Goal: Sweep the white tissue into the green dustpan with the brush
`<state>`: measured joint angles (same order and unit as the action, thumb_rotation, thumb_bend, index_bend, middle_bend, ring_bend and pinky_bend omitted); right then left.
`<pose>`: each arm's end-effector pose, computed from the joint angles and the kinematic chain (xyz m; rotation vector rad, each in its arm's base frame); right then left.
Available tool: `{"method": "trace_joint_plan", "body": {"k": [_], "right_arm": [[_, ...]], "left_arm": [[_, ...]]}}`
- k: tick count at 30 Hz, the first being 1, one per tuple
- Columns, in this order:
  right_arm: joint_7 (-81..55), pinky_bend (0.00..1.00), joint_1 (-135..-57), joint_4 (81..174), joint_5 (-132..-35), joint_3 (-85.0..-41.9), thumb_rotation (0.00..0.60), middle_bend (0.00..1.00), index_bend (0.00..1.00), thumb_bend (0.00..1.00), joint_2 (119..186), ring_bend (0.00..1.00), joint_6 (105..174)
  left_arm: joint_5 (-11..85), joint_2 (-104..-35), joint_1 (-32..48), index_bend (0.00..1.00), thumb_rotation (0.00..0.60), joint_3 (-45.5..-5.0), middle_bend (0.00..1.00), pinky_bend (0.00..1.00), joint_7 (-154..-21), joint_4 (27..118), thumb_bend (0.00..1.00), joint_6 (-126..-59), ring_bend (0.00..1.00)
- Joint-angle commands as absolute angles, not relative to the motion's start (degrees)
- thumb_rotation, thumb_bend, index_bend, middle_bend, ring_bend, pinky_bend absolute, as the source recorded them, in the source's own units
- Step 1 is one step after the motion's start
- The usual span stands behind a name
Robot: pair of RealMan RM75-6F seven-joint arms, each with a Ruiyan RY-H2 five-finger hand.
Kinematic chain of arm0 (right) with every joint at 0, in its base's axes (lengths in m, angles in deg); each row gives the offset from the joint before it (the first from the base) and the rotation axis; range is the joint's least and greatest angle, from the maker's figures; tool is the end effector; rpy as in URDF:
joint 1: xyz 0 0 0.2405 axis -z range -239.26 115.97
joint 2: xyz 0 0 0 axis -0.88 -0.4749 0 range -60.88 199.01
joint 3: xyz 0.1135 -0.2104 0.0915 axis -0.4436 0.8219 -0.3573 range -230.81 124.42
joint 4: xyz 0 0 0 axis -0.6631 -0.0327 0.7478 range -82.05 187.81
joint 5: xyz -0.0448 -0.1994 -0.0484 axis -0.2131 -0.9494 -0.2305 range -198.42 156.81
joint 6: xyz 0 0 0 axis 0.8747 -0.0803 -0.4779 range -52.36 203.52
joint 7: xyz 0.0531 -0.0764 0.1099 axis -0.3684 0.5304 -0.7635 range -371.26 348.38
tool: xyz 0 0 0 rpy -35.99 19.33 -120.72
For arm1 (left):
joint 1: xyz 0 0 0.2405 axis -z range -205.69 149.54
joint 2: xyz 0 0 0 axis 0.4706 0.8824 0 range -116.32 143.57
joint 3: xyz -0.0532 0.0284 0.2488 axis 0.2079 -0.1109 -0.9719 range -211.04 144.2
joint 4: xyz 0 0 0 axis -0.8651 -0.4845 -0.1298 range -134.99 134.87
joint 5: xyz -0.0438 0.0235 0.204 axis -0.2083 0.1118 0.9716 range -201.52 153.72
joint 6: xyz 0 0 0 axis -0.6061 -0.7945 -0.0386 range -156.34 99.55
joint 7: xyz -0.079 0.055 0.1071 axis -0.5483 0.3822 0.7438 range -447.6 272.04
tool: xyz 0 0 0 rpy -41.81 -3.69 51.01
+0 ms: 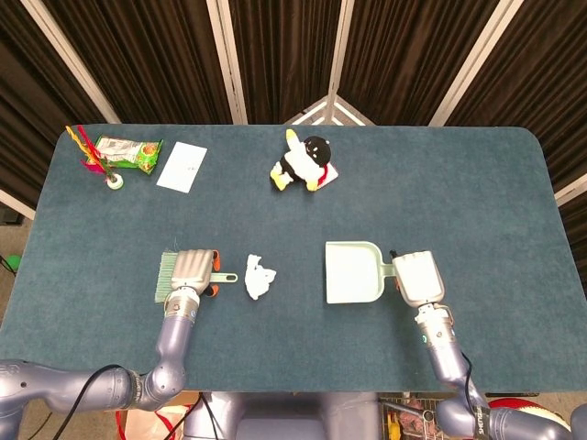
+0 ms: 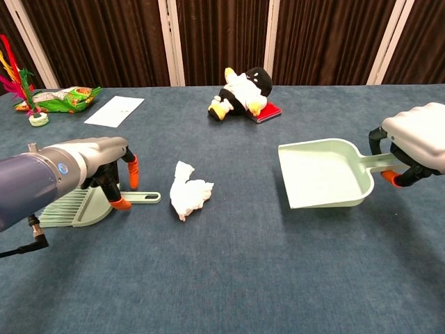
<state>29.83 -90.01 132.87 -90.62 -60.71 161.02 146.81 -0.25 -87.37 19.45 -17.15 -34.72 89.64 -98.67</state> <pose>-0.2229 -0.3009 0.0034 1.6747 -0.5697 0.6400 -0.1312 0.3275 -0.0604 -1.6242 -1.1497 -0.5084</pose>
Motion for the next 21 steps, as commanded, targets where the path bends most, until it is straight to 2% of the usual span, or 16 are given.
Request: {"method": "trace_joint_plan", "body": {"k": [1,6,16,21], "right_arm": [[29.85,0.74,-89.95,132.88,-90.62,-60.66,0.6,0.87,0.77,0.55,160.98,0.86,146.82],[29.99,0.74,-90.04,132.49,-90.71,-60.66,0.6,0.87,0.77,0.55,161.14,0.86,146.7],[30.8,0.74,-90.46,132.14,-90.25,-60.85,0.6,0.87,0.77,0.55,161.71,0.86,146.07],[30.6,0.74,-90.41,132.06,-90.12,-60.83,0.6,0.87,0.77,0.55,161.52,0.86,145.89]], "left_arm": [[-0.24,-87.69,19.64,0.47,0.6,-17.56,1.0,0.75,-34.73,89.0,0.35,-98.6,0.81],[0.06,-88.21,19.65,0.49,0.6,-18.49,1.0,0.75,-34.98,88.11,0.4,-98.54,0.81],[0.49,-89.45,20.14,0.54,0.6,-19.06,1.0,0.76,-35.44,86.41,0.41,-97.8,0.81],[0.87,-89.88,20.13,0.68,0.6,-19.27,1.0,0.78,-35.78,86.0,0.48,-97.93,0.83]]}}
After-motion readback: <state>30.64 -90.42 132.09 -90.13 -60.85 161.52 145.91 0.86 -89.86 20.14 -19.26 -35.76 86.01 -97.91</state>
